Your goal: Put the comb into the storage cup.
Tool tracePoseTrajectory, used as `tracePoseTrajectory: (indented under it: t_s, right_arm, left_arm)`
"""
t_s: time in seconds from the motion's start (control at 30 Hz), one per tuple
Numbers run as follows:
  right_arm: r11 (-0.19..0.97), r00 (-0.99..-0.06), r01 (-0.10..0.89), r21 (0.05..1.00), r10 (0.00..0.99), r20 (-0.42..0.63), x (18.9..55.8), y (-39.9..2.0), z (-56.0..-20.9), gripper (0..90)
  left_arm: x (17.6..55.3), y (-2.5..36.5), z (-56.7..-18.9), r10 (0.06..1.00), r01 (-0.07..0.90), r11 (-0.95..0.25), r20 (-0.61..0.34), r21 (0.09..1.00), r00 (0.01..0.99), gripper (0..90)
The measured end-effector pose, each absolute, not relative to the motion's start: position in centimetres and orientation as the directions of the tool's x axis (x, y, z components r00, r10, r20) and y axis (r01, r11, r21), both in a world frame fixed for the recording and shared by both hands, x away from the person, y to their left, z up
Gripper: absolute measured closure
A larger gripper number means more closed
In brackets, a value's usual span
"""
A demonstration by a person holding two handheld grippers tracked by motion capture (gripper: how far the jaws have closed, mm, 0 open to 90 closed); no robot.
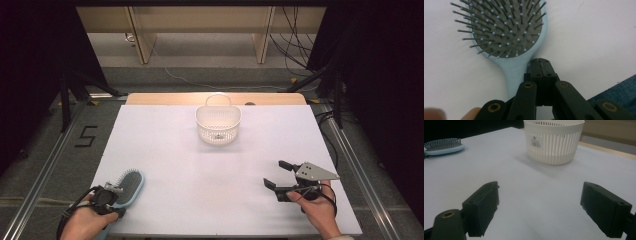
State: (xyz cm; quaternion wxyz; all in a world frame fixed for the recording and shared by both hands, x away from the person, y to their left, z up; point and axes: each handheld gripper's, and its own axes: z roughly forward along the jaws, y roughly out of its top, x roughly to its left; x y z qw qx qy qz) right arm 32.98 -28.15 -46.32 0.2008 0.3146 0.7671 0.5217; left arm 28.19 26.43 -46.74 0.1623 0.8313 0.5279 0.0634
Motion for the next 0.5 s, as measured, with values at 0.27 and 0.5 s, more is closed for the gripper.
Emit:
tracePoseTrajectory:
  t_s: [0.27,0.5]
  right_arm:
    - [0.263,-0.722,0.276,0.925,0.691,0.019,32.98,-28.14,-46.34,15.9]
    - [0.263,-0.723,0.276,0.924,0.691,0.019,33.0,-28.14,-46.34,15.9]
  left_arm:
    - [28.11,26.93,-46.64,0.903,0.865,-0.387,-0.059,0.321,0.426,90.0]
    - [28.07,26.85,-46.62,0.892,0.855,-0.42,-0.037,0.304,0.451,89.6]
